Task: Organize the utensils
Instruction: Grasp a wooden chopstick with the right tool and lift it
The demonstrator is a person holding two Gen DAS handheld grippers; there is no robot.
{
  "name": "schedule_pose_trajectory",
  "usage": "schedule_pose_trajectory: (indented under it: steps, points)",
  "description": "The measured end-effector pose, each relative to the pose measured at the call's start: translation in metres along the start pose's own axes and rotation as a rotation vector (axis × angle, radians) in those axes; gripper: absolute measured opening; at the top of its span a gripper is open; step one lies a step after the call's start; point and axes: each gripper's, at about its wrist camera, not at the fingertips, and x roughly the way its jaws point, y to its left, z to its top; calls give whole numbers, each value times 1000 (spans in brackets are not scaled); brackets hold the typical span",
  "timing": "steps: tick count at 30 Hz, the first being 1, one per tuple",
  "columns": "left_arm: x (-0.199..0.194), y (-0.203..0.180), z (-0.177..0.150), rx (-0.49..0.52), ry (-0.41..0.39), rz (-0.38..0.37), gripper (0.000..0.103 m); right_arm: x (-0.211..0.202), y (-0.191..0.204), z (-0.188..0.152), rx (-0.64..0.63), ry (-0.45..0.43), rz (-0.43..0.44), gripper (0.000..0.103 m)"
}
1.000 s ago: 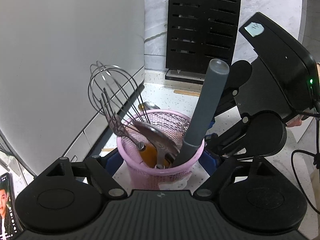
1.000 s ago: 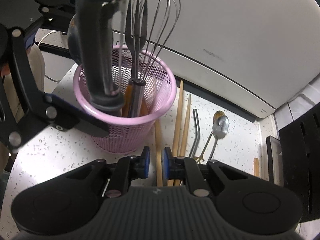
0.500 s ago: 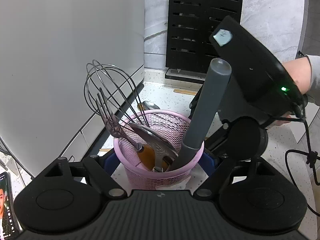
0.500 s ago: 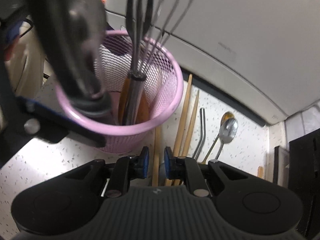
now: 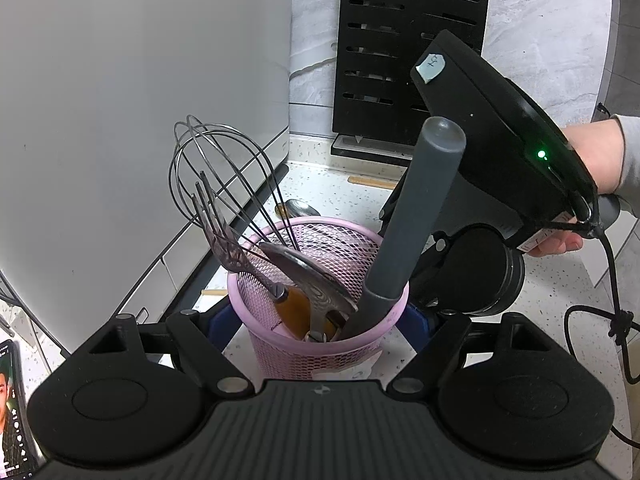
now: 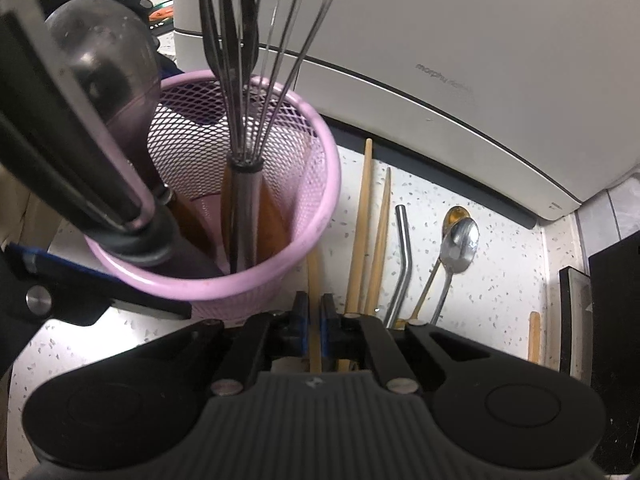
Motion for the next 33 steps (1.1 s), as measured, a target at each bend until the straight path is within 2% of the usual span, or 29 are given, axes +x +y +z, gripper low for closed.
schedule_pose_trajectory:
  steps: [14,20,26,33]
  points:
    - [0,0,-3,0,11,8,92,-29,-4,-10,124,-58,-16,1]
    - [-1,1,-4,-12,15,7,92,-49,-7,-25,211,-99,-69,1]
    - [-2,1,-5,-12,16,6,92,-82,-7,-44,341,-217,-97,2]
    - [-1,1,-3,-15,17,9,92,-127,-3,-68,507,-432,-123,2]
